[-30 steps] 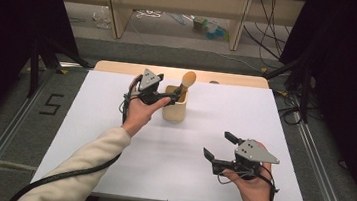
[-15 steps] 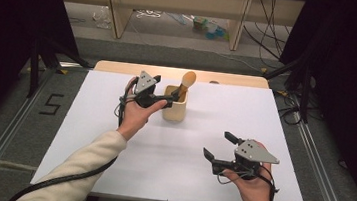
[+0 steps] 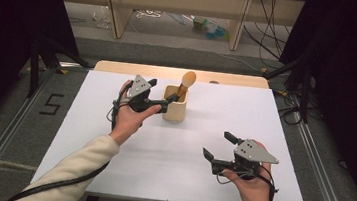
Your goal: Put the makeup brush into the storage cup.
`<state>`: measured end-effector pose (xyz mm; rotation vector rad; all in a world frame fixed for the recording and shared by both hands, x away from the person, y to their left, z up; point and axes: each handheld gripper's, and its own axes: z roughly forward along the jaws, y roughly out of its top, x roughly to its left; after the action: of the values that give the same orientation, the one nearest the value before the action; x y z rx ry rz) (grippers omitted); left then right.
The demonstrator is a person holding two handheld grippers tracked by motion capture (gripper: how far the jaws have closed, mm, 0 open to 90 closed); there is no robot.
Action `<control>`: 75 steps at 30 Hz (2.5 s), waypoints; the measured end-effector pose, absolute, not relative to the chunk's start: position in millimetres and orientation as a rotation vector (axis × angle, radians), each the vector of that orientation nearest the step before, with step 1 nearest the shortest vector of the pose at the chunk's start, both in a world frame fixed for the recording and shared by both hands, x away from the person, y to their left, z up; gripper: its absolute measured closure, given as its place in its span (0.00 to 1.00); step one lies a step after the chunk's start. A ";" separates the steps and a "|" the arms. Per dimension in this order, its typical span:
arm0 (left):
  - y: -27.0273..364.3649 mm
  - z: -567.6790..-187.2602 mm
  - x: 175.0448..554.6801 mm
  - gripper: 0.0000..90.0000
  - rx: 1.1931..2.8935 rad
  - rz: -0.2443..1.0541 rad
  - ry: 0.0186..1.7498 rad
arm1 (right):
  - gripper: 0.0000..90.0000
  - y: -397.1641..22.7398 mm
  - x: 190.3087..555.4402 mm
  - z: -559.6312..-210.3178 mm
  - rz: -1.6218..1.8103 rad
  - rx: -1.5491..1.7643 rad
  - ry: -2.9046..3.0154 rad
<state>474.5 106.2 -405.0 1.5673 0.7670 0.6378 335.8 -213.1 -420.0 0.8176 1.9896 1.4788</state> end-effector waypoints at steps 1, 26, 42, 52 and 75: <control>106.2 -405.0 474.5 0.11 1.567 0.638 0.767 | 0.16 -213.1 335.8 -420.0 1.479 0.818 1.990; 121.3 -398.8 445.3 0.12 1.562 0.654 0.743 | 0.16 -213.7 336.0 -419.8 1.475 0.818 1.986; 144.2 -390.4 427.0 0.12 1.623 0.771 0.593 | 0.16 -213.4 334.6 -419.5 1.480 0.845 1.998; 151.9 -388.8 408.9 0.12 1.597 0.753 0.602 | 0.16 -214.1 335.0 -419.3 1.482 0.843 2.003; 189.7 -391.2 376.6 0.12 1.558 0.735 0.605 | 0.16 -214.9 335.8 -418.9 1.477 0.824 1.989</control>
<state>376.6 189.7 -391.2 1.5576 0.6048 0.7354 335.8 -214.9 -418.9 0.8242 1.9885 1.4766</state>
